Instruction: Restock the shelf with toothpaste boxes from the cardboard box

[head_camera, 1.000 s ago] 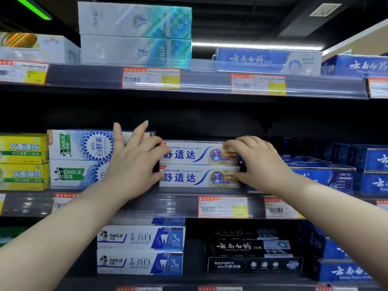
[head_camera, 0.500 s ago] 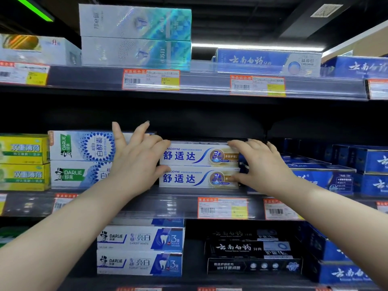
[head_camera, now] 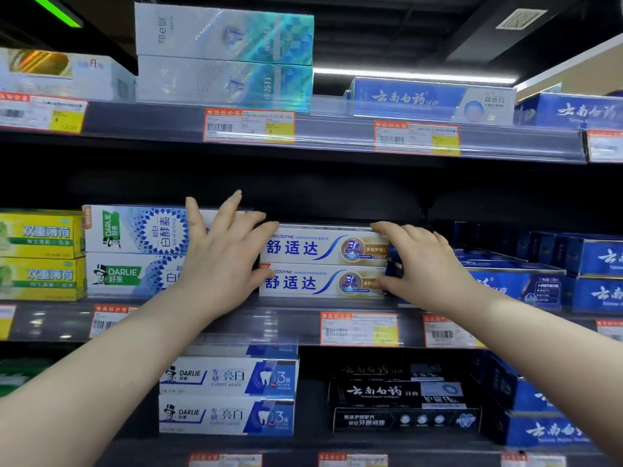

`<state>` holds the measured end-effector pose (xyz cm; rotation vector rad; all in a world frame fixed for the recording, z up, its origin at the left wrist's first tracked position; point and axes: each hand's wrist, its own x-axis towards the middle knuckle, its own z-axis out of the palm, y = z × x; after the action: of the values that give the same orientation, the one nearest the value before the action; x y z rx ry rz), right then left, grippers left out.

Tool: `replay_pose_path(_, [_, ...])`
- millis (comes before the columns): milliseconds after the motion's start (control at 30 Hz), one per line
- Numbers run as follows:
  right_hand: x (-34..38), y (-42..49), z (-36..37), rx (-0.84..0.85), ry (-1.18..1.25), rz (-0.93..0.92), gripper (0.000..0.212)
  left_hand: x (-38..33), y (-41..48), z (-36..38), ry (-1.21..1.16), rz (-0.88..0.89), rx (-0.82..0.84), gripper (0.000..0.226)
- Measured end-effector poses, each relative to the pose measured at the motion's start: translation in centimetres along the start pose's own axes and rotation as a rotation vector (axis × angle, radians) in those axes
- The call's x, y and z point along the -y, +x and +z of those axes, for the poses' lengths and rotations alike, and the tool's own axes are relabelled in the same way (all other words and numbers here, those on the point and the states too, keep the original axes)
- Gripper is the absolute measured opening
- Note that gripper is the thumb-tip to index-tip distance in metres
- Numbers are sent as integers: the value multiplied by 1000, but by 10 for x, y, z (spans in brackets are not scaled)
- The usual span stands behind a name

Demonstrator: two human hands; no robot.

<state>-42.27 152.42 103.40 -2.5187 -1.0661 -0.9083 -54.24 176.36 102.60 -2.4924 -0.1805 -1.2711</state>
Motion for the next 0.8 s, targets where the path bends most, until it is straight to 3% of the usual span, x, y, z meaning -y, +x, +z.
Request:
replay_pose_path(200, [7, -9, -9, -40, -18, 4, 79, 0, -13, 0, -151, -5, -92, 61])
replay_pose_path(467, [7, -67, -27, -53, -77, 116, 74, -63, -36, 2, -568, 196, -189, 50])
replay_pose_path(633, [-18, -141, -36, 34, -212, 260, 76, -139, -54, 12, -752, 356, -48, 48])
replay_pose_path(800, [-52, -242, -69, 145, -283, 499, 77, -231, -77, 9, -784, 490, 223, 46])
